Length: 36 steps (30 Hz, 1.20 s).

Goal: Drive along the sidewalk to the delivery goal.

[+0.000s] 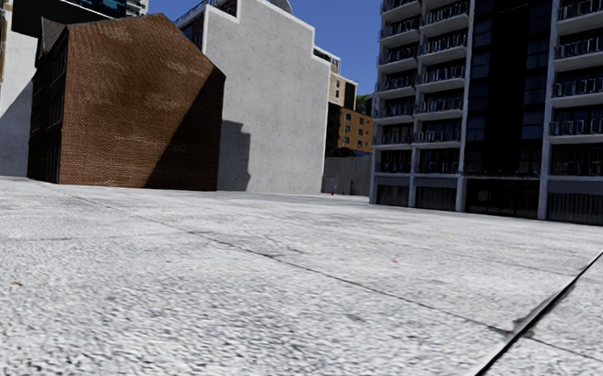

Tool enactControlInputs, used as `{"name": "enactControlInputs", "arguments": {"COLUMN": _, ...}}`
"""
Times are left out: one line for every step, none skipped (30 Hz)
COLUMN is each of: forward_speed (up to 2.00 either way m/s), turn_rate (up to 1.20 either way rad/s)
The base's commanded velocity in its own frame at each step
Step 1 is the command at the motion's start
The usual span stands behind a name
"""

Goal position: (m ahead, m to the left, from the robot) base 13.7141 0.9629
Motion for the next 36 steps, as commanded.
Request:
{"name": "enactControlInputs", "arguments": {"forward_speed": 2.00, "turn_rate": 0.00}}
{"name": "enactControlInputs", "arguments": {"forward_speed": 2.00, "turn_rate": 0.00}}
{"name": "enactControlInputs", "arguments": {"forward_speed": 2.00, "turn_rate": 0.00}}
{"name": "enactControlInputs", "arguments": {"forward_speed": 2.00, "turn_rate": 0.00}}
{"name": "enactControlInputs", "arguments": {"forward_speed": 2.00, "turn_rate": 0.00}}
{"name": "enactControlInputs", "arguments": {"forward_speed": 2.00, "turn_rate": 0.00}}
{"name": "enactControlInputs", "arguments": {"forward_speed": 2.00, "turn_rate": 0.00}}
{"name": "enactControlInputs", "arguments": {"forward_speed": 2.00, "turn_rate": 0.00}}
{"name": "enactControlInputs", "arguments": {"forward_speed": 2.00, "turn_rate": 0.00}}
{"name": "enactControlInputs", "arguments": {"forward_speed": 2.00, "turn_rate": 0.00}}
{"name": "enactControlInputs", "arguments": {"forward_speed": 2.00, "turn_rate": 0.00}}
{"name": "enactControlInputs", "arguments": {"forward_speed": 2.00, "turn_rate": 0.00}}
{"name": "enactControlInputs", "arguments": {"forward_speed": 2.00, "turn_rate": 0.00}}
{"name": "enactControlInputs", "arguments": {"forward_speed": 2.00, "turn_rate": 0.00}}
{"name": "enactControlInputs", "arguments": {"forward_speed": 2.00, "turn_rate": 0.00}}
{"name": "enactControlInputs", "arguments": {"forward_speed": 2.00, "turn_rate": 0.00}}
{"name": "enactControlInputs", "arguments": {"forward_speed": 2.00, "turn_rate": 0.00}}
{"name": "enactControlInputs", "arguments": {"forward_speed": 2.00, "turn_rate": 0.00}}
{"name": "enactControlInputs", "arguments": {"forward_speed": 2.00, "turn_rate": 0.00}}
{"name": "enactControlInputs", "arguments": {"forward_speed": 2.00, "turn_rate": 0.00}}
{"name": "enactControlInputs", "arguments": {"forward_speed": 2.00, "turn_rate": 0.00}}
{"name": "enactControlInputs", "arguments": {"forward_speed": 2.00, "turn_rate": 0.00}}
{"name": "enactControlInputs", "arguments": {"forward_speed": 2.00, "turn_rate": 0.00}}
{"name": "enactControlInputs", "arguments": {"forward_speed": 2.00, "turn_rate": 0.00}}
{"name": "enactControlInputs", "arguments": {"forward_speed": 2.00, "turn_rate": 0.00}}
{"name": "enactControlInputs", "arguments": {"forward_speed": 2.00, "turn_rate": 0.00}}
{"name": "enactControlInputs", "arguments": {"forward_speed": 2.00, "turn_rate": 0.00}}
{"name": "enactControlInputs", "arguments": {"forward_speed": 2.00, "turn_rate": 0.00}}
{"name": "enactControlInputs", "arguments": {"forward_speed": 2.00, "turn_rate": 0.00}}
{"name": "enactControlInputs", "arguments": {"forward_speed": 2.00, "turn_rate": 0.00}}
{"name": "enactControlInputs", "arguments": {"forward_speed": 2.00, "turn_rate": 0.00}}
{"name": "enactControlInputs", "arguments": {"forward_speed": 2.00, "turn_rate": 0.00}}
{"name": "enactControlInputs", "arguments": {"forward_speed": 2.00, "turn_rate": 0.00}}
{"name": "enactControlInputs", "arguments": {"forward_speed": 2.00, "turn_rate": 0.00}}
{"name": "enactControlInputs", "arguments": {"forward_speed": 2.00, "turn_rate": 0.00}}
{"name": "enactControlInputs", "arguments": {"forward_speed": 2.00, "turn_rate": 0.00}}
